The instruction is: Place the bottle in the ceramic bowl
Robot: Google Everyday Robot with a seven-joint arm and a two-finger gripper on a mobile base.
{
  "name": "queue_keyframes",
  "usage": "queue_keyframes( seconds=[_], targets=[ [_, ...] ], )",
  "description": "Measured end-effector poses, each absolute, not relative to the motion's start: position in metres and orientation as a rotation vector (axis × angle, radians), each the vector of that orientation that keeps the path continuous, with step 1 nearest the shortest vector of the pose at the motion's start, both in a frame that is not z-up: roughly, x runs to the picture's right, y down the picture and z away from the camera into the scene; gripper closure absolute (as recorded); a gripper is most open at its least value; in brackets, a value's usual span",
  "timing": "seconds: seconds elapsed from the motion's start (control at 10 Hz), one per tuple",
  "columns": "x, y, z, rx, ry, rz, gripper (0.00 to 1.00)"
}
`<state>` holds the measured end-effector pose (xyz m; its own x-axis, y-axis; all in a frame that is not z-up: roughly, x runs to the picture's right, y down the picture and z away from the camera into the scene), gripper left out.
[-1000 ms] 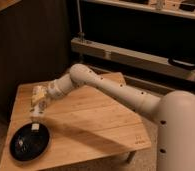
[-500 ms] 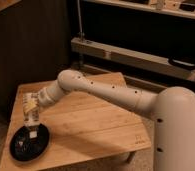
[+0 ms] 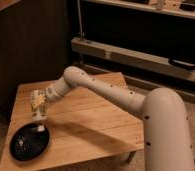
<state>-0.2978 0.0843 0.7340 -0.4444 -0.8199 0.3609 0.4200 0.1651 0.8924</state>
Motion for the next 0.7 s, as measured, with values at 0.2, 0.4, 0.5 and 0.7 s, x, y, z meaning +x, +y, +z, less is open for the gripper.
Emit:
queue_keyframes(
  seconds=[0.2, 0.4, 0.5, 0.7],
  targets=[
    [-0.299, 0.109, 0.754, 0.38, -1.376, -1.553, 1.0],
    [-0.3, 0.122, 0.754, 0.367, -1.379, -1.583, 1.0],
    [-0.301, 0.127, 0.749, 0.369, -1.386, -1.594, 1.0],
    [-0.303, 0.131, 0.727, 0.39, -1.397, -1.63, 1.0]
  ],
)
